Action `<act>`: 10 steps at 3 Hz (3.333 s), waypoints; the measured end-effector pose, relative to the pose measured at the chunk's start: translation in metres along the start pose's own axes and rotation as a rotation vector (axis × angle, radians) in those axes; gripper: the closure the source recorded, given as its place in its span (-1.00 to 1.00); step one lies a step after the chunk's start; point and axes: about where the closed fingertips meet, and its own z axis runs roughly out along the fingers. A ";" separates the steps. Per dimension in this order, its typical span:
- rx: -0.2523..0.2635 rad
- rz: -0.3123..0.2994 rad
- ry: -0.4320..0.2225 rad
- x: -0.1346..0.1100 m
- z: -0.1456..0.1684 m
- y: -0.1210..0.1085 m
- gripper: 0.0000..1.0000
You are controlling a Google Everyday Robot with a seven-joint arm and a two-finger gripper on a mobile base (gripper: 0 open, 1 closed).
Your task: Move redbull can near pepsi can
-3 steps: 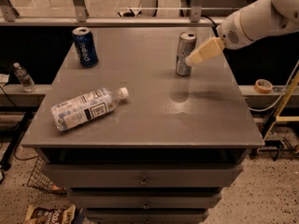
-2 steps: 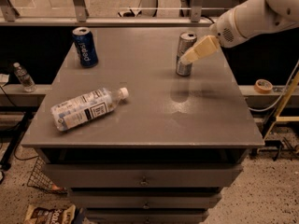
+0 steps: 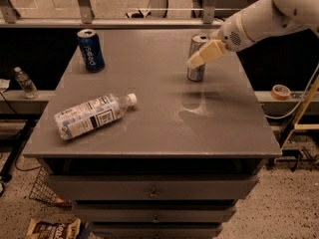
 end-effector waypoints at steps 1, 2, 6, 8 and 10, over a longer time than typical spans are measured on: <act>-0.027 0.001 -0.008 0.001 0.009 0.001 -0.21; -0.039 -0.009 -0.017 -0.002 0.012 0.000 0.26; -0.028 -0.110 -0.063 -0.042 0.000 -0.005 1.00; -0.136 -0.183 -0.071 -0.100 0.047 0.042 1.00; -0.227 -0.229 -0.061 -0.143 0.094 0.084 1.00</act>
Offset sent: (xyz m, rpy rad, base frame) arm 0.0086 0.0066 -0.0023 0.0298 -0.0017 0.0464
